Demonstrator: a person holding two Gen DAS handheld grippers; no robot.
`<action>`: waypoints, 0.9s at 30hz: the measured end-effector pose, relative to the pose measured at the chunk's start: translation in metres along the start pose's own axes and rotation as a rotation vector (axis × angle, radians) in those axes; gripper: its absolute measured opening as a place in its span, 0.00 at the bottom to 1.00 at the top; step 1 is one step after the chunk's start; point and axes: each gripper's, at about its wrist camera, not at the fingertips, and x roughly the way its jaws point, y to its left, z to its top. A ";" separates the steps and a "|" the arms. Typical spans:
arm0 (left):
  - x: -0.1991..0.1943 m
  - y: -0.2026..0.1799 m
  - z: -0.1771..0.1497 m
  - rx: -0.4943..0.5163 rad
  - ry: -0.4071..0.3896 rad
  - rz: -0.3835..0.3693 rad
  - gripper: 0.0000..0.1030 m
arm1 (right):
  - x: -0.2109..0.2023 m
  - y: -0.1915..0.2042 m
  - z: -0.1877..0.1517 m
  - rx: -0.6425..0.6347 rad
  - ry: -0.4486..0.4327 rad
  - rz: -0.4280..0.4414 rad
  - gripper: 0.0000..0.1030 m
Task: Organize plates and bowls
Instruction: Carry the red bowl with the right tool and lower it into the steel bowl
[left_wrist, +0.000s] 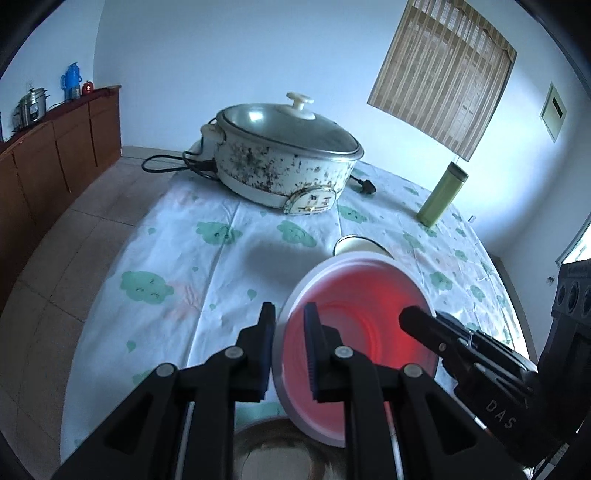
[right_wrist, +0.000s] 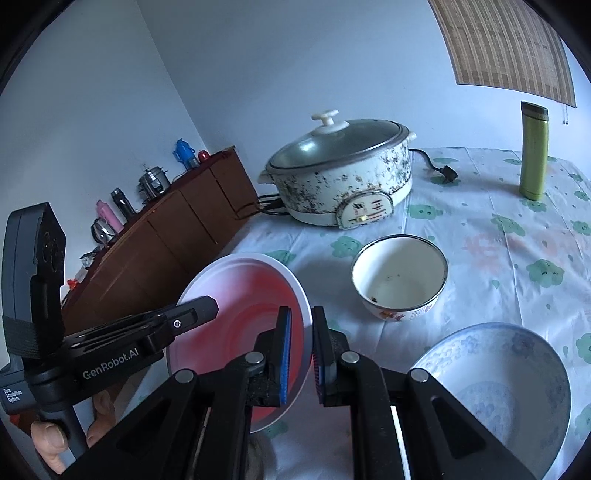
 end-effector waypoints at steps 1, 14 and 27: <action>-0.004 0.000 -0.002 0.004 0.000 0.008 0.13 | -0.004 0.003 -0.001 -0.001 0.000 0.007 0.12; -0.050 0.012 -0.047 0.015 0.020 0.115 0.13 | -0.033 0.042 -0.047 -0.004 0.022 0.064 0.12; -0.021 0.023 -0.086 -0.022 0.124 0.175 0.16 | -0.025 0.044 -0.081 -0.027 0.088 0.035 0.12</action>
